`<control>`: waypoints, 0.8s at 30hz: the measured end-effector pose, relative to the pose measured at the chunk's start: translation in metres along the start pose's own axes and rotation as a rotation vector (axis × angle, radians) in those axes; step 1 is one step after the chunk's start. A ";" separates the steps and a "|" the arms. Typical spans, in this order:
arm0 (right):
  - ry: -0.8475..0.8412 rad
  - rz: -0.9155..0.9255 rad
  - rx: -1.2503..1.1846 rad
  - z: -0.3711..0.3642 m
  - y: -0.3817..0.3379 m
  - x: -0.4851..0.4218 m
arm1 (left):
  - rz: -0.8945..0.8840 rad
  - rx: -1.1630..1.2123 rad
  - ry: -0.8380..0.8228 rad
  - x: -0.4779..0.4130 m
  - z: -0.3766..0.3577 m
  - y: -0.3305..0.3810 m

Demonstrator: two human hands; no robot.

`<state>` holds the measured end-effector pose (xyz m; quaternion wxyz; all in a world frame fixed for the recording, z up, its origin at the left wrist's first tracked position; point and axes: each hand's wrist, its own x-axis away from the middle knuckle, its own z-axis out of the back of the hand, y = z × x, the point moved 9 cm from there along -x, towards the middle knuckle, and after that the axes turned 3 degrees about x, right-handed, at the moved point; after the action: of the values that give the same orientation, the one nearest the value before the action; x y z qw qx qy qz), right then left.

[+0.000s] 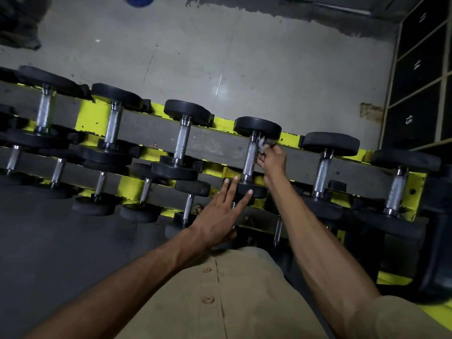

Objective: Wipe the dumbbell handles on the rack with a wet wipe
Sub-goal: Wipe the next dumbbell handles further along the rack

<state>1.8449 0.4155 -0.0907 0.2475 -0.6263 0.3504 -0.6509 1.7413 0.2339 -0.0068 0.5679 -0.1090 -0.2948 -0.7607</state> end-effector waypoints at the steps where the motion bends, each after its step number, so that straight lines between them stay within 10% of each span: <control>1: -0.004 -0.012 0.008 -0.001 0.004 0.003 | 0.001 0.005 0.006 0.000 -0.001 0.000; 13: -0.352 -0.400 -0.258 -0.042 0.013 -0.006 | 0.023 -0.001 0.003 -0.001 -0.001 0.002; 24: -0.150 -0.347 -0.331 -0.031 0.010 -0.007 | 0.025 0.002 0.001 0.000 0.000 0.002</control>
<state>1.8139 0.4193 -0.1019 0.0515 -0.7557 0.3200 -0.5690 1.7433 0.2335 -0.0061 0.5776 -0.1117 -0.2936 -0.7535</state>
